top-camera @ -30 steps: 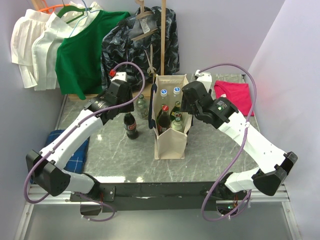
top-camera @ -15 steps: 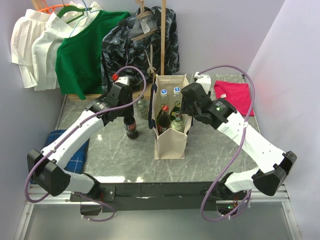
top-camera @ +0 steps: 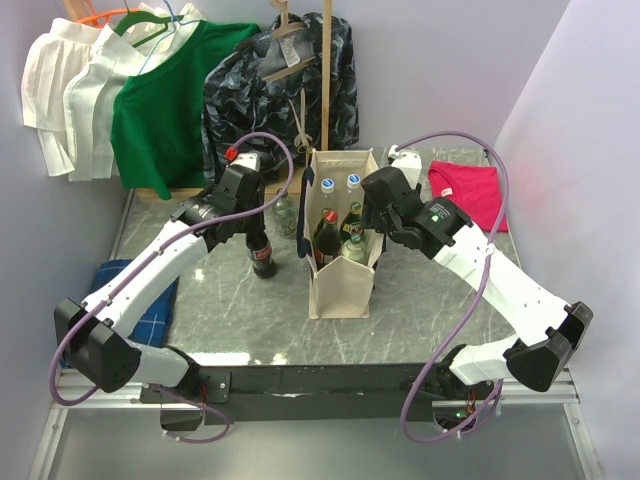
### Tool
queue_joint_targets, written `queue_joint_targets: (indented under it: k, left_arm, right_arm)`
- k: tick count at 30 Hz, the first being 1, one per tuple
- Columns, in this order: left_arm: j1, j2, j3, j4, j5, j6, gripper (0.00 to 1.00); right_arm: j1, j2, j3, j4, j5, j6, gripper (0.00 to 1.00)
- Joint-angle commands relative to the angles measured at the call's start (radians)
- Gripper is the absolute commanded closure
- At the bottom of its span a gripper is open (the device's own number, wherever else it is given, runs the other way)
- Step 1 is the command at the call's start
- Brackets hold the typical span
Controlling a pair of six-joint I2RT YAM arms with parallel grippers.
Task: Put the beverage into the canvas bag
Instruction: Pick up the drink from the center of the board.
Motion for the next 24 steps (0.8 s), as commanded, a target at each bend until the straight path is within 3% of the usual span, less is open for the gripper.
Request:
queue_joint_targets:
  k: [1, 24]
  left_arm:
    - [0.004, -0.007, 0.042, -0.004, 0.007, 0.011, 0.99]
    - [0.004, -0.053, 0.166, -0.019, 0.004, 0.062, 0.99]
  right_arm:
    - [-0.006, -0.023, -0.002, 0.008, 0.007, 0.013, 0.34]
    - [-0.006, -0.055, -0.045, -0.015, -0.005, 0.019, 0.34]
